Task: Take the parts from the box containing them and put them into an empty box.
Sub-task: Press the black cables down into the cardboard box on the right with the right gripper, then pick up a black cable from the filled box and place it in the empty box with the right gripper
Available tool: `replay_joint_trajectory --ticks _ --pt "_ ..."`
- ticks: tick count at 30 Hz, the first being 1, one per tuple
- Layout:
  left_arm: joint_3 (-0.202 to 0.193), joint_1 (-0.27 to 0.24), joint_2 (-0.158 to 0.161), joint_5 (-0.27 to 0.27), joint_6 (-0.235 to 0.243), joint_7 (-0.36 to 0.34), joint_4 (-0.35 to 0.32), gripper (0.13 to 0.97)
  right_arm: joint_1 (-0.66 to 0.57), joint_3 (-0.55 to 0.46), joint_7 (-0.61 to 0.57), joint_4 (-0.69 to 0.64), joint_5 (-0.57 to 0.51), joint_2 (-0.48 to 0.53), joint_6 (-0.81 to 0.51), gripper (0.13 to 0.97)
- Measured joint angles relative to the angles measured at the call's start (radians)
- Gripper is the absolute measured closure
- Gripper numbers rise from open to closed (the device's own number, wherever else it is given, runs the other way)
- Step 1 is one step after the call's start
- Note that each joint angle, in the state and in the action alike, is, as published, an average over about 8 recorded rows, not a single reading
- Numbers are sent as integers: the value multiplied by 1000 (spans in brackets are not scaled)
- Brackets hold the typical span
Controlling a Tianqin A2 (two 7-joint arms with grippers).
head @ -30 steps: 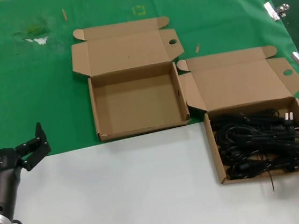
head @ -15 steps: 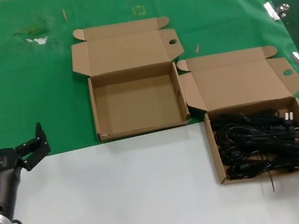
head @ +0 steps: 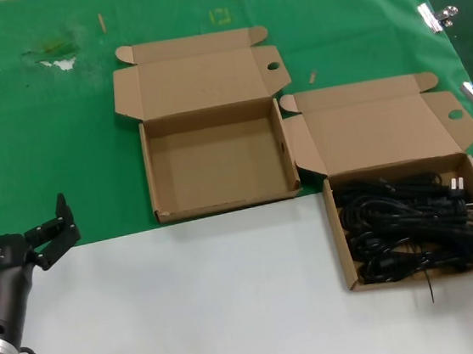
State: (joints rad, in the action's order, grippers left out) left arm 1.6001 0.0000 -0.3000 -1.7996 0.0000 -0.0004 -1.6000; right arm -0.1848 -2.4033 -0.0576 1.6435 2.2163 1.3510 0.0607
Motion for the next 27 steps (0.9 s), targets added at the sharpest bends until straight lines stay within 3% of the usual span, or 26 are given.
replay_joint_trajectory --ticks 11,27 --pt "0 0 0 0 0 0 0 132 -6 -9 -9 -4 13 -1 7 894" --pt "0 0 0 0 0 0 0 132 97 109 -7 102 33 87 52 921"
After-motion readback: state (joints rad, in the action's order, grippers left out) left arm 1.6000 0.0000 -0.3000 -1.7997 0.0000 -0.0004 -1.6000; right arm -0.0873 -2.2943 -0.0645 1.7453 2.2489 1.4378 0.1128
